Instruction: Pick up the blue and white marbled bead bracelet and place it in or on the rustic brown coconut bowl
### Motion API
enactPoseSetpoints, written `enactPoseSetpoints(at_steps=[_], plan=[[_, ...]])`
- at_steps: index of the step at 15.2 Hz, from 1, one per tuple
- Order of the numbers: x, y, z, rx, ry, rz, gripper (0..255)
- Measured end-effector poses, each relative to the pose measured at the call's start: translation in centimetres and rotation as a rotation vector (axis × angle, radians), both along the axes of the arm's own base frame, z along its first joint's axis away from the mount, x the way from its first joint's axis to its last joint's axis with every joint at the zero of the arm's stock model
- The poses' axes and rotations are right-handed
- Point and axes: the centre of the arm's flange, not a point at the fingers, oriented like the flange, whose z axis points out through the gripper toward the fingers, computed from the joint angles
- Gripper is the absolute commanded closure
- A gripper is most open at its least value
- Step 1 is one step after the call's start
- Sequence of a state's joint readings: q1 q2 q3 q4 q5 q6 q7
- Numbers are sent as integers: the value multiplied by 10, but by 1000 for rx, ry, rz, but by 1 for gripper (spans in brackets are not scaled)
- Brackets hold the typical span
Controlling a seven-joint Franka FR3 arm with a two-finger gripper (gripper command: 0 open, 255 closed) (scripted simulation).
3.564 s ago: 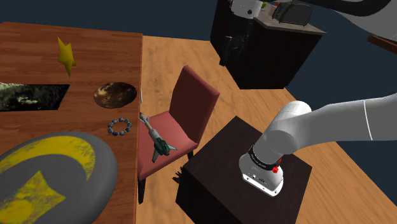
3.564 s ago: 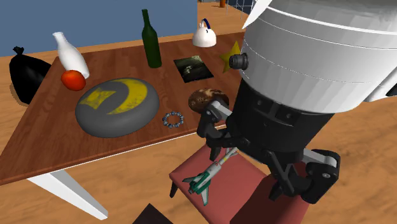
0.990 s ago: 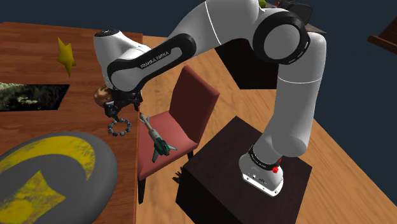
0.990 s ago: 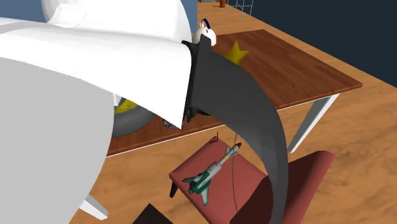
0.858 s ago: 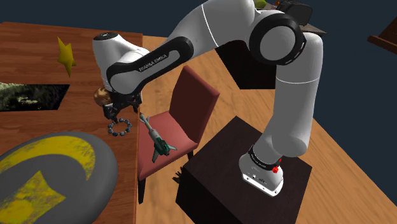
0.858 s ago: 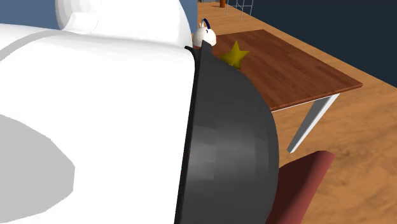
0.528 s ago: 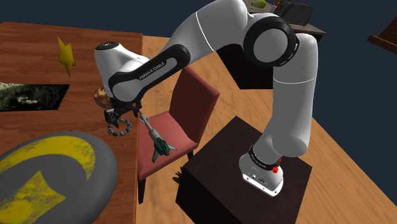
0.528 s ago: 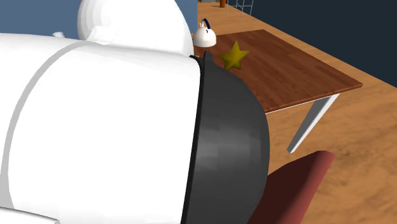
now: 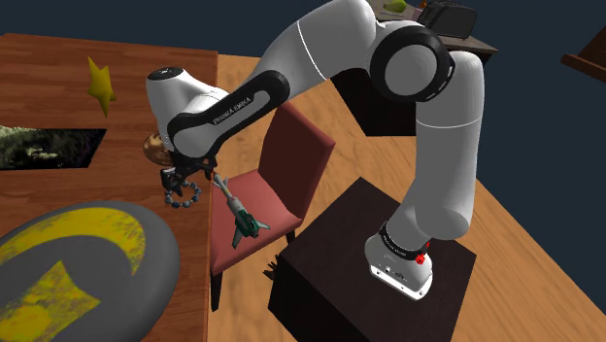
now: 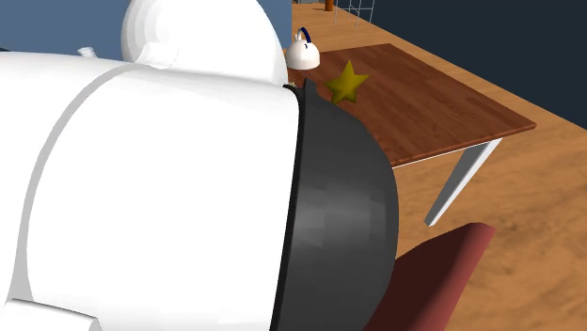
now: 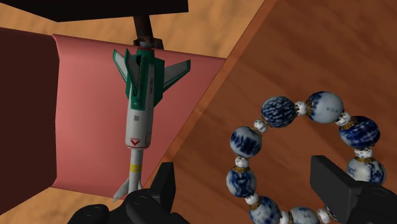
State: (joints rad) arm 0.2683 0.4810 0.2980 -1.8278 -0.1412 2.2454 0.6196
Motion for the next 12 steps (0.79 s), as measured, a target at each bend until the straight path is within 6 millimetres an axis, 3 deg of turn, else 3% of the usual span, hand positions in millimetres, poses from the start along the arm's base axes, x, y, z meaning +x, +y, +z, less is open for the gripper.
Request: enactPoseSetpoints(at_steps=[12], plan=[[1, -1, 7, 0, -2, -2, 255]])
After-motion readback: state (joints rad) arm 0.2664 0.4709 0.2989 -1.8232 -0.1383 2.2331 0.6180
